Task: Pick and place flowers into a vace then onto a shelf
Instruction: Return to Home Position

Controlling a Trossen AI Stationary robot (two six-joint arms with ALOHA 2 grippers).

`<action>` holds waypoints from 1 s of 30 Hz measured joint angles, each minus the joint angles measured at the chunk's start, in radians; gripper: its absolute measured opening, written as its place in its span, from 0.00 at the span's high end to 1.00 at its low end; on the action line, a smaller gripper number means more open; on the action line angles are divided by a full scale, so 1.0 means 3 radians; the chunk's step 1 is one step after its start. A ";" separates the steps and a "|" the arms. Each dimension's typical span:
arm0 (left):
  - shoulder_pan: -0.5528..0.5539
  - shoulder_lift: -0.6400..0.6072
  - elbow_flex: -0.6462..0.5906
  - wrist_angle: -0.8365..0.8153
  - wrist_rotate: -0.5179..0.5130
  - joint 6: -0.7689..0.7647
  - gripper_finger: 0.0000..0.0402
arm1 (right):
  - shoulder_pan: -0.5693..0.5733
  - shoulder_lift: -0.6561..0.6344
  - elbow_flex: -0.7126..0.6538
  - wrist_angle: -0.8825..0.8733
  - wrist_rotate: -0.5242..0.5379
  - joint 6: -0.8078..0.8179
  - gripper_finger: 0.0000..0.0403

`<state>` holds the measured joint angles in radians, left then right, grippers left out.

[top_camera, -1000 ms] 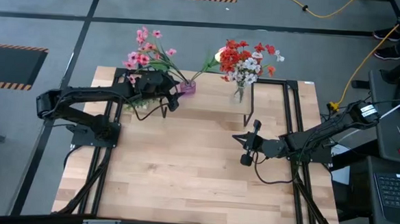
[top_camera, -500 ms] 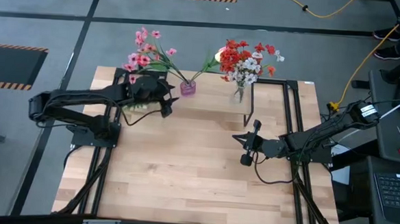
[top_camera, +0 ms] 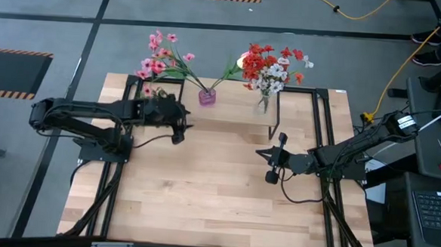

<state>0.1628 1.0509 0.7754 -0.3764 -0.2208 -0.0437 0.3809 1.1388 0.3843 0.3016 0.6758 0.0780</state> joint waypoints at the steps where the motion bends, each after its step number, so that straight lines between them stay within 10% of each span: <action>1: -0.0082 0.0006 -0.0022 0.0026 -0.0003 -0.0045 0.40 | -0.0001 -0.0001 0.0000 0.0000 0.0001 0.0000 0.96; 17: -0.1198 -0.0040 -0.1014 0.1705 -0.0479 -0.0129 0.42 | 0.0000 0.0000 0.0000 0.0003 -0.0001 0.0048 0.96; 30: -0.1145 -0.1048 -0.1671 0.1827 -0.0405 0.0096 0.82 | 0.0000 -0.0001 0.0000 0.0005 -0.0003 0.0071 0.96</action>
<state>-0.1806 0.7364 0.2740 0.1716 -0.3422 -0.0148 0.3808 1.1385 0.3843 0.3031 0.6750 0.0994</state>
